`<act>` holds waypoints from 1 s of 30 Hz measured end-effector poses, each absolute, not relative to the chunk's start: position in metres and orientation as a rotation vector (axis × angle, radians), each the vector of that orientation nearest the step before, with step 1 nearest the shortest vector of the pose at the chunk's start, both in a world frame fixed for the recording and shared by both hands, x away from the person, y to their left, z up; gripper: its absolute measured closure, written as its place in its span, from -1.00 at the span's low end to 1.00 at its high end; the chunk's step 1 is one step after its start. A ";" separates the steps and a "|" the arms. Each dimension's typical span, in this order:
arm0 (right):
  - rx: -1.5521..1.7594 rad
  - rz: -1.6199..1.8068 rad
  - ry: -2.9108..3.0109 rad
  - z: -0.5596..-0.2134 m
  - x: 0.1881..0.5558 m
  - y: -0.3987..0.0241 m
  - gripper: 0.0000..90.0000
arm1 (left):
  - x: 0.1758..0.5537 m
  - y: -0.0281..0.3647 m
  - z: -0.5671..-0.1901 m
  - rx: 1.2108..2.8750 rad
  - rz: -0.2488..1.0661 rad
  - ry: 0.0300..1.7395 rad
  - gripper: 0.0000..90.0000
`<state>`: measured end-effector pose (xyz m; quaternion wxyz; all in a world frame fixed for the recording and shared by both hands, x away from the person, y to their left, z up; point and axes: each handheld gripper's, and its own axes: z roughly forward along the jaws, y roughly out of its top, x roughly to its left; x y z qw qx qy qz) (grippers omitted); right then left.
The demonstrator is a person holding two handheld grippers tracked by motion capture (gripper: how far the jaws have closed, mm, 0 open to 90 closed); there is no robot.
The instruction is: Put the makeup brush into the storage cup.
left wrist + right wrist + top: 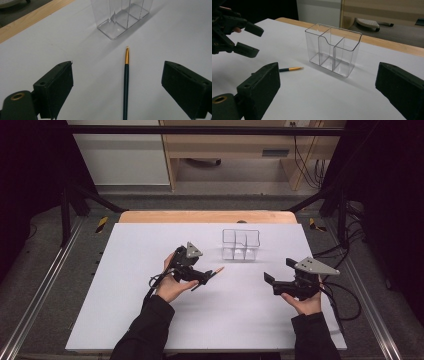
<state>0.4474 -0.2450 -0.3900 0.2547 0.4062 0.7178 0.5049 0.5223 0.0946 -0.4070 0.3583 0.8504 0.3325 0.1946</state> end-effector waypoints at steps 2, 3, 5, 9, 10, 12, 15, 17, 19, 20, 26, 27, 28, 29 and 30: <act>1.105 1.372 1.949 -0.390 0.447 -0.245 -0.87 | 0.525 0.092 -0.409 2.204 0.500 0.859 -0.79; 1.104 1.370 1.950 -0.390 0.448 -0.245 -0.87 | 0.526 0.090 -0.409 2.206 0.494 0.860 -0.78; 1.103 1.369 1.952 -0.390 0.448 -0.245 -0.87 | 0.528 0.088 -0.411 2.209 0.483 0.861 -0.77; 1.104 1.372 1.955 -0.390 0.448 -0.245 -0.87 | 0.532 0.081 -0.417 2.224 0.471 0.862 -0.75; 1.104 1.371 1.955 -0.390 0.448 -0.245 -0.87 | 0.534 0.079 -0.419 2.235 0.464 0.862 -0.75; 1.105 1.371 1.957 -0.390 0.448 -0.245 -0.87 | 0.535 0.076 -0.422 2.253 0.457 0.855 -0.72; 1.104 1.372 1.958 -0.391 0.448 -0.245 -0.87 | 0.539 0.072 -0.428 2.277 0.451 0.862 -0.69; 1.106 1.369 1.961 -0.391 0.448 -0.245 -0.87 | 0.540 0.071 -0.430 2.279 0.445 0.865 -0.66; 1.105 1.370 1.961 -0.391 0.448 -0.245 -0.87 | 0.542 0.069 -0.433 2.293 0.434 0.870 -0.64; 1.102 1.368 1.963 -0.391 0.448 -0.245 -0.87 | 0.543 0.068 -0.436 2.307 0.428 0.866 -0.59; 1.102 1.364 1.968 -0.391 0.448 -0.244 -0.87 | 0.546 0.065 -0.444 2.346 0.409 0.868 -0.44; 1.101 1.364 1.968 -0.392 0.449 -0.244 -0.87 | 0.547 0.065 -0.445 2.355 0.403 0.866 -0.40; 1.101 1.364 1.968 -0.392 0.449 -0.244 -0.87 | 0.547 0.065 -0.445 2.355 0.403 0.866 -0.37; 1.101 1.363 1.972 -0.392 0.449 -0.243 -0.87 | 0.547 0.063 -0.448 2.367 0.400 0.866 -0.33; 1.101 1.363 1.972 -0.392 0.449 -0.243 -0.87 | 0.548 0.062 -0.449 2.372 0.400 0.866 -0.30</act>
